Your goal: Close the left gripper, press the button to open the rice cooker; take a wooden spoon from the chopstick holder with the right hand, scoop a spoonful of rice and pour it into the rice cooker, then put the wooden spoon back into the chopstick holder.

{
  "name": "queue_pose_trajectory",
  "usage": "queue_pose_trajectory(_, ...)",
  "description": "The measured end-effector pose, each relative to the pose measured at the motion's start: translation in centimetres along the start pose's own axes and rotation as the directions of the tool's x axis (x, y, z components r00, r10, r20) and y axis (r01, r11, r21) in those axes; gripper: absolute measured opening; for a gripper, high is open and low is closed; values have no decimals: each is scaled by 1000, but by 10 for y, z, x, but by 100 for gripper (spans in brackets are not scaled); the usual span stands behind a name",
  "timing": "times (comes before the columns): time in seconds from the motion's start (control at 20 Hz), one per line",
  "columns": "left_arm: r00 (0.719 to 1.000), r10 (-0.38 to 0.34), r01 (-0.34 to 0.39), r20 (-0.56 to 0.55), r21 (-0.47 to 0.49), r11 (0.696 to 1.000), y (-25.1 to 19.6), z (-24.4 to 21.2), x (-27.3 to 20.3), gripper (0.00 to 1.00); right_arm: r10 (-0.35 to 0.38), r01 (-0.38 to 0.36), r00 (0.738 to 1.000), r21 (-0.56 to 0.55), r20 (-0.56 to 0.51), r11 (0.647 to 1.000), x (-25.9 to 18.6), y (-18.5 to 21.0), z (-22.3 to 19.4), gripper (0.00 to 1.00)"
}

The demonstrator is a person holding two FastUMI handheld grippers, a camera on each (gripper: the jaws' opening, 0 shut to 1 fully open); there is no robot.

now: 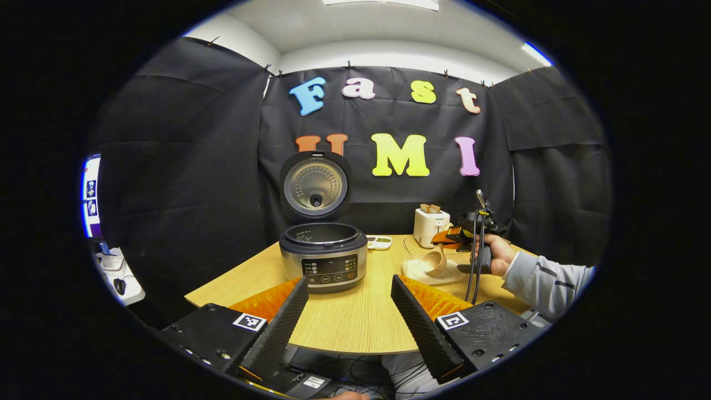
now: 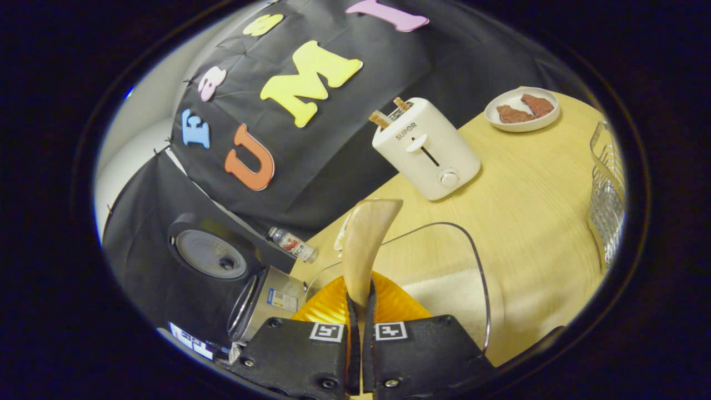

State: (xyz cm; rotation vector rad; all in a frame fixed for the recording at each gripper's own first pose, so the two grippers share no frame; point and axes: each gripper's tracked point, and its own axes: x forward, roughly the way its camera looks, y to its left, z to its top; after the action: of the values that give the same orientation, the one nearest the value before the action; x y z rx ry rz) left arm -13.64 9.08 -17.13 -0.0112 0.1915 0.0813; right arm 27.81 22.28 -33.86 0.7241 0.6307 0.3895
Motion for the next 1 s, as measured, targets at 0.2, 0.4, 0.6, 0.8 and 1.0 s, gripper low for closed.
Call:
queue_pose_trajectory(0.2,1000,-1,1,-1,10,1000,-3,2,1,96,21,-22,999,44,37,999,-5,4,9,7)
queue_pose_trajectory(0.4,1000,-9,9,-5,11,1000,-5,0,0,96,36,-48,995,120,96,992,-21,9,26,7)
queue_pose_trajectory(0.6,1000,-13,13,-6,5,1000,-6,-2,0,96,40,-66,990,195,136,979,-29,9,39,7)
queue_pose_trajectory(0.8,1000,-12,11,-5,-3,1000,0,-2,-3,96,75,-124,983,311,166,942,-37,20,50,7)
queue_pose_trajectory(1.0,1000,-7,7,-6,-13,1000,5,-3,-6,96,115,-179,976,386,184,905,-40,44,59,7)
